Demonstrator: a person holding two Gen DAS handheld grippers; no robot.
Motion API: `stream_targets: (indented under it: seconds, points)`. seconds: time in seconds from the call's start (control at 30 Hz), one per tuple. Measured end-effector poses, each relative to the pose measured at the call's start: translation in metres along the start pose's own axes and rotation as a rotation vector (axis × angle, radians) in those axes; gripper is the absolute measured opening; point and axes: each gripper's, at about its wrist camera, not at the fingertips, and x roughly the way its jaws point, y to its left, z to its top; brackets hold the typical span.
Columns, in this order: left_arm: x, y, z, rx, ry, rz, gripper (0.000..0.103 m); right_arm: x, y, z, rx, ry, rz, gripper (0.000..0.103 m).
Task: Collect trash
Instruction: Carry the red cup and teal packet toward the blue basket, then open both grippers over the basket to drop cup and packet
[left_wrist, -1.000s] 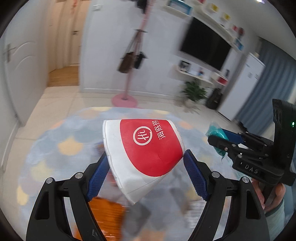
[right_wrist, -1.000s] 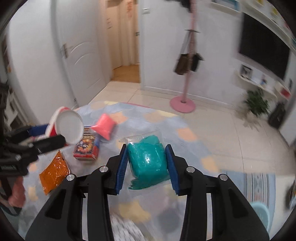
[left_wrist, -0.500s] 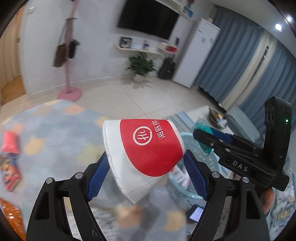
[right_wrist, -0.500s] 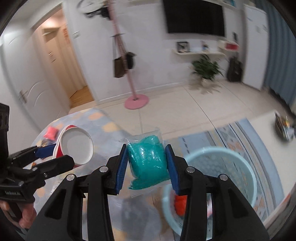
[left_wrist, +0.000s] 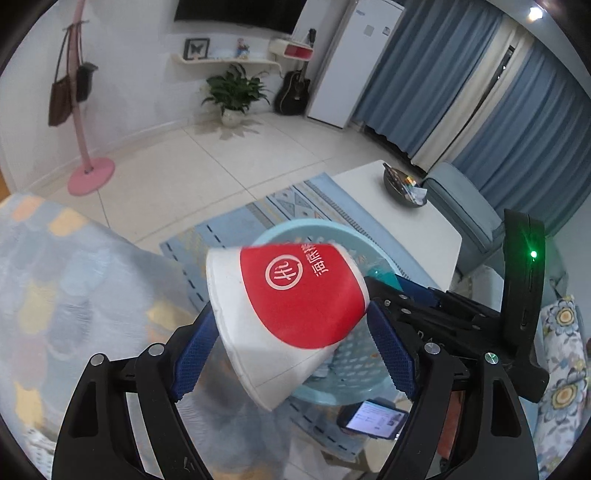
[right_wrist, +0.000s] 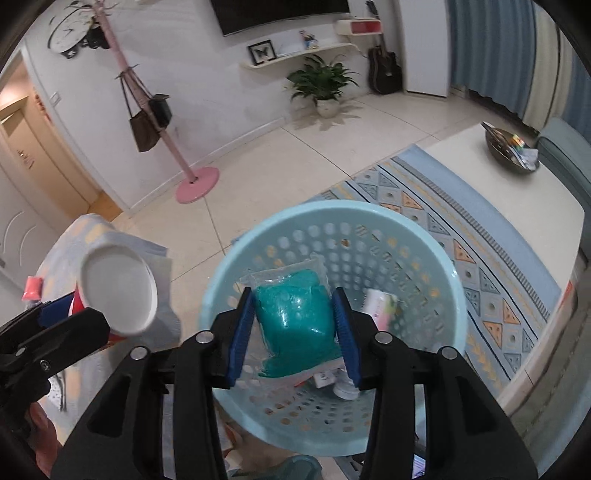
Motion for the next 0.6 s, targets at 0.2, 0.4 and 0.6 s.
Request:
stream_targets:
  seconds: [0.2,0.4,0.6]
  points:
    - [-0.005,0.003,-0.005,-0.024,-0.002,-0.020,0.084,-0.010,-0.016,0.000,0.053,-0.027,-0.021,0.062]
    - [-0.032,0.005,-0.016,-0.045,-0.055,-0.027,0.085,-0.026,-0.004,-0.004,0.019,-0.061,-0.021,0.062]
    - [-0.078,0.014,-0.033,-0.074,-0.129,-0.014,0.085,-0.048,0.035,-0.007,-0.069,-0.108,0.019,0.062]
